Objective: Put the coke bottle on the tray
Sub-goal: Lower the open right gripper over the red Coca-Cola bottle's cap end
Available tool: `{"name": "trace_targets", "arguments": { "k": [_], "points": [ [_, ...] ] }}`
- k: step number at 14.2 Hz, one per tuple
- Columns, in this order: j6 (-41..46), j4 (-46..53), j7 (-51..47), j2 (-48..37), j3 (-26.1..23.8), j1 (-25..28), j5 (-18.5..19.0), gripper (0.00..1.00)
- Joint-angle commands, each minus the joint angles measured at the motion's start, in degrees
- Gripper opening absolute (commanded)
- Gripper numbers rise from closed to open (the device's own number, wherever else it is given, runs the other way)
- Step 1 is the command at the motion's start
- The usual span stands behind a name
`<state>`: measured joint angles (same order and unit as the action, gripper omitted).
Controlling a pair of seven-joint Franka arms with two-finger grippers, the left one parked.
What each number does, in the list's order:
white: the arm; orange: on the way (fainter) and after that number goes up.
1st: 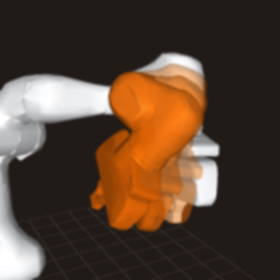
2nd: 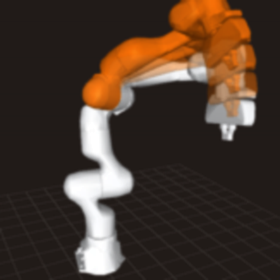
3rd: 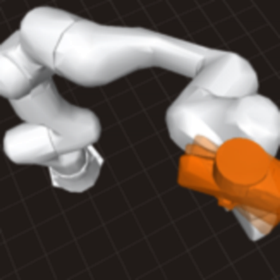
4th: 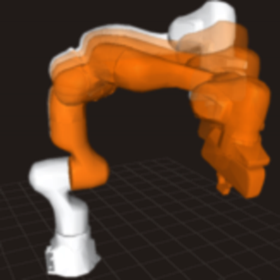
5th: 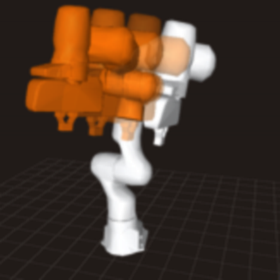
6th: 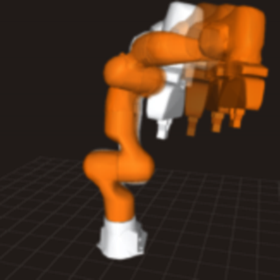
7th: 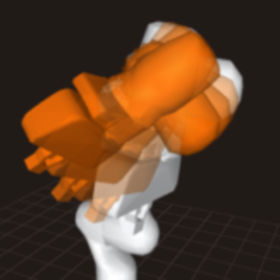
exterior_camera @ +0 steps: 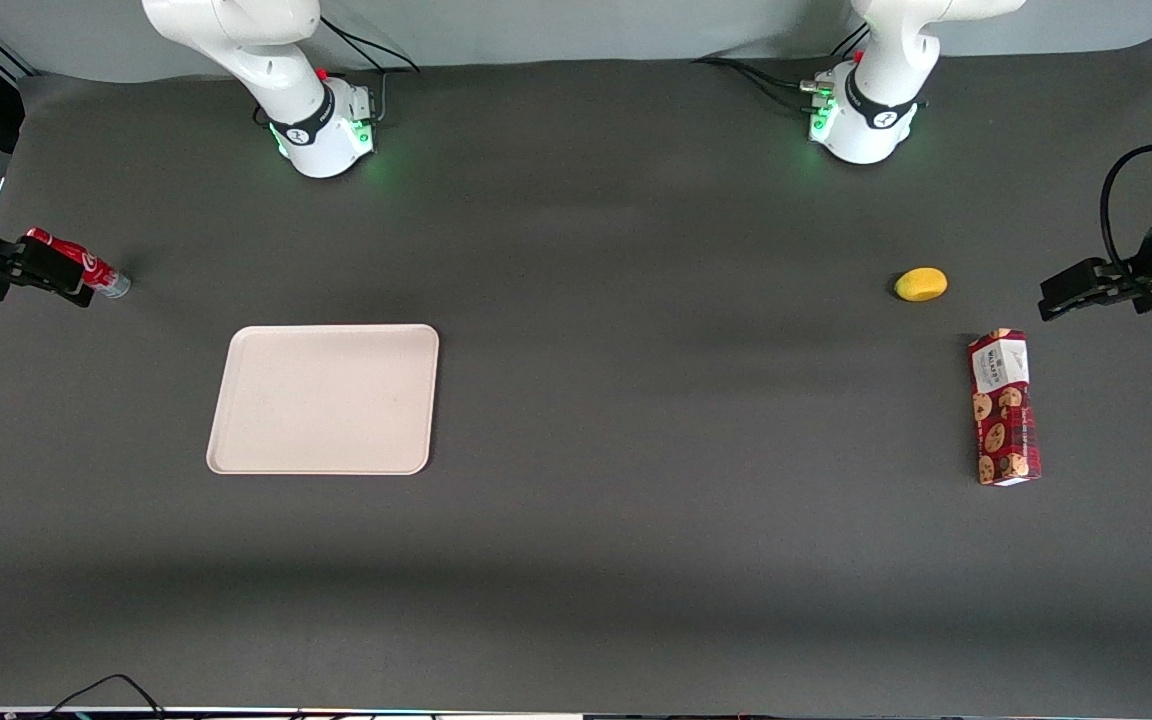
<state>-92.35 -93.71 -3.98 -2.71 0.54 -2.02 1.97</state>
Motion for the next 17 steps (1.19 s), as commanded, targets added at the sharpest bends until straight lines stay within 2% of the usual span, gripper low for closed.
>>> {"name": "trace_targets", "arguments": {
  "k": [1,3,12,14,17],
  "points": [
    [0.9,1.3,-1.4,0.7,-0.6,-0.5,-0.1,1.0],
    [0.9,1.6,-1.0,0.9,-0.4,-0.5,-1.4,1.0],
    [0.9,1.4,-1.5,1.1,-0.9,-0.3,-2.1,1.0],
    [0.9,1.4,-1.4,1.0,-0.5,-0.5,-5.2,1.0],
    [0.9,1.3,-1.3,1.0,-0.4,-0.7,-5.1,1.0]
  ]
}}
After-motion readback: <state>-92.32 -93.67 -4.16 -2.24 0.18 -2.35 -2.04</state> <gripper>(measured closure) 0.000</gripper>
